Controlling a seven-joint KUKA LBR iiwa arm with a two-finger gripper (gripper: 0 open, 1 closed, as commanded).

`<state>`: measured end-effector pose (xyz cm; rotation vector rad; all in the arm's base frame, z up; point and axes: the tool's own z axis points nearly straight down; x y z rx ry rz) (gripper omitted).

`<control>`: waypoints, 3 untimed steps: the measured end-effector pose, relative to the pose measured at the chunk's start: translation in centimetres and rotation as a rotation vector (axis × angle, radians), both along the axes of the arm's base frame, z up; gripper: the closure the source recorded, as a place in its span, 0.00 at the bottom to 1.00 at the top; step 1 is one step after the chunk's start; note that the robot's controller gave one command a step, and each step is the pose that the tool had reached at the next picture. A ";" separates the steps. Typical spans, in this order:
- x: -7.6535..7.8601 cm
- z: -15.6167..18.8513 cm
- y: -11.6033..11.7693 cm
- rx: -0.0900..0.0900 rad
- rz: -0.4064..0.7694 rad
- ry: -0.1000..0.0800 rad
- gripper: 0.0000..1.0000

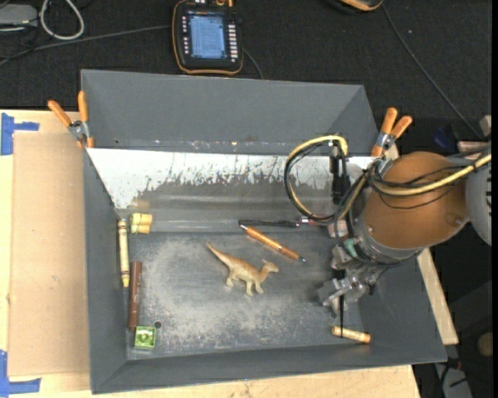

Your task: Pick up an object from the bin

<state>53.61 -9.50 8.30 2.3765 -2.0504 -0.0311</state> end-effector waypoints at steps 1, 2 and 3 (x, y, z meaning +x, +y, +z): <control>-0.1 3.5 0.1 0.003 -0.001 0.004 1.00; 0.0 7.2 0.1 0.003 -0.003 0.001 1.00; 0.1 9.4 0.1 0.002 -0.005 -0.001 1.00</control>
Offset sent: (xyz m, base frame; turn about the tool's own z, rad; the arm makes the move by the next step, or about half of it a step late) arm -0.0007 0.0010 0.0908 0.0002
